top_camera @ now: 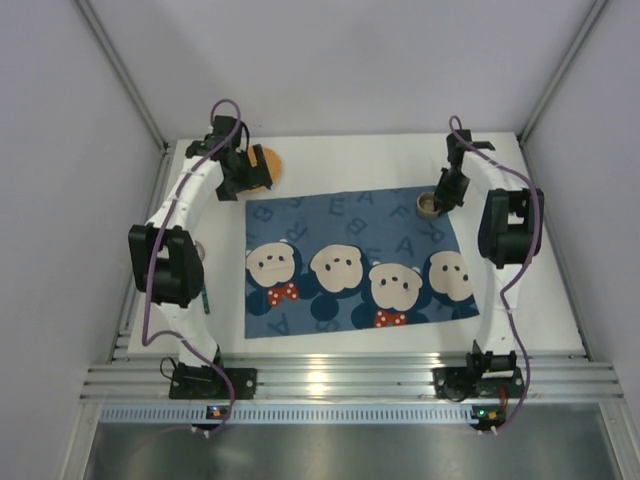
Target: Set the dinner table for one person
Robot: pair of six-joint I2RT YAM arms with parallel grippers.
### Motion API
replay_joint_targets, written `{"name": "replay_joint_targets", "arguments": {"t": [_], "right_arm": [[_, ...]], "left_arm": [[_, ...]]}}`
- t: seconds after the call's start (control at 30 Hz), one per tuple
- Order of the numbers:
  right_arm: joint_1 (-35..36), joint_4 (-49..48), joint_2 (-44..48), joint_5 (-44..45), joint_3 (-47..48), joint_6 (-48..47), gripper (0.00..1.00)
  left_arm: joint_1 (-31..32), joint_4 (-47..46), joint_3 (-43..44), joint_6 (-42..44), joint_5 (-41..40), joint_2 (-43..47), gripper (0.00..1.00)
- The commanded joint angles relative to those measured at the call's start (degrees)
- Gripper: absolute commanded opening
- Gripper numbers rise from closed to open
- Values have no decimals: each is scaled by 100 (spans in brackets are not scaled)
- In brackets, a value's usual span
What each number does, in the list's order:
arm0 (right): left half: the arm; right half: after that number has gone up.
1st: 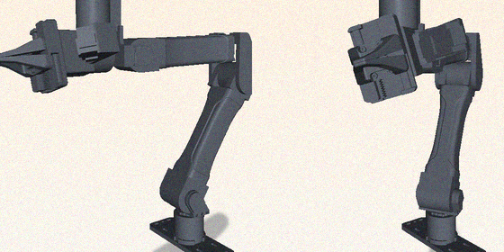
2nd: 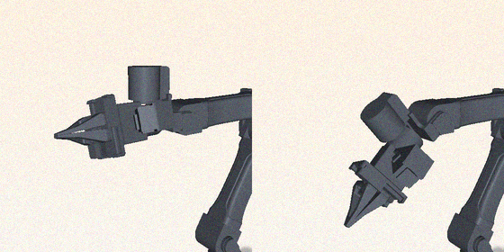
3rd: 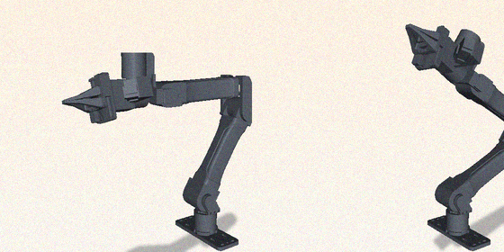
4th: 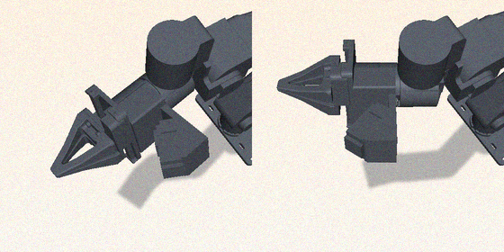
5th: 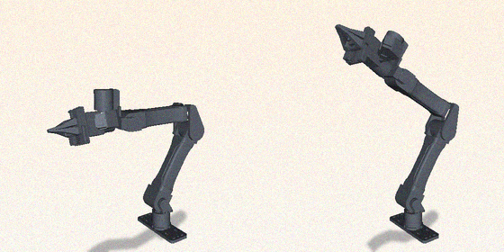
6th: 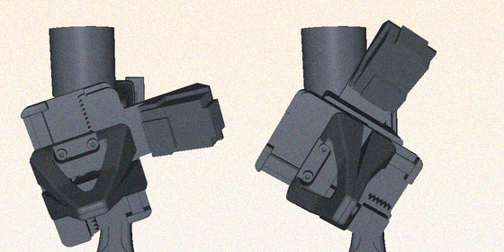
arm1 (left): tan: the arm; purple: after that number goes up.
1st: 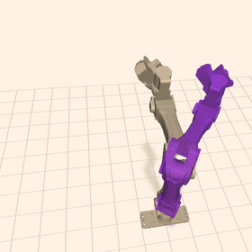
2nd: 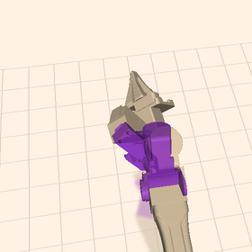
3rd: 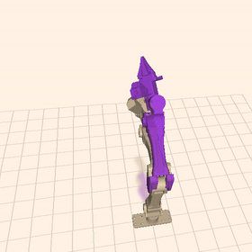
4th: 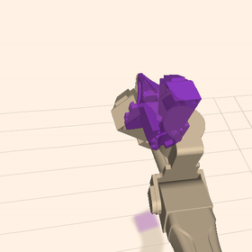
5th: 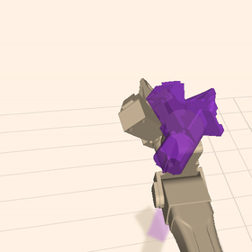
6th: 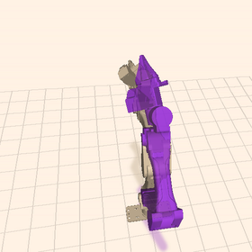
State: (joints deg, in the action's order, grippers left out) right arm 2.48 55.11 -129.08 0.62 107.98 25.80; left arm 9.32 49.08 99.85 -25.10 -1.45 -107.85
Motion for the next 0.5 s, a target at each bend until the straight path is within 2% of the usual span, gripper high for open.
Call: {"name": "replay_joint_targets", "arguments": {"t": [0.0,0.1,0.27,0.47], "right_arm": [[33,-255,382,-220,-93,144,0],[24,-369,654,-378,-251,223,0],[51,-1132,761,-1538,-805,355,0],[174,-1257,349,-1592,-990,382,0]], "left_arm": [[-255,-232,131,-13,110,168,98],[-343,-223,122,5,119,168,98],[-431,-241,78,-3,119,124,98],[-589,-294,122,-100,119,-34,97]]}}
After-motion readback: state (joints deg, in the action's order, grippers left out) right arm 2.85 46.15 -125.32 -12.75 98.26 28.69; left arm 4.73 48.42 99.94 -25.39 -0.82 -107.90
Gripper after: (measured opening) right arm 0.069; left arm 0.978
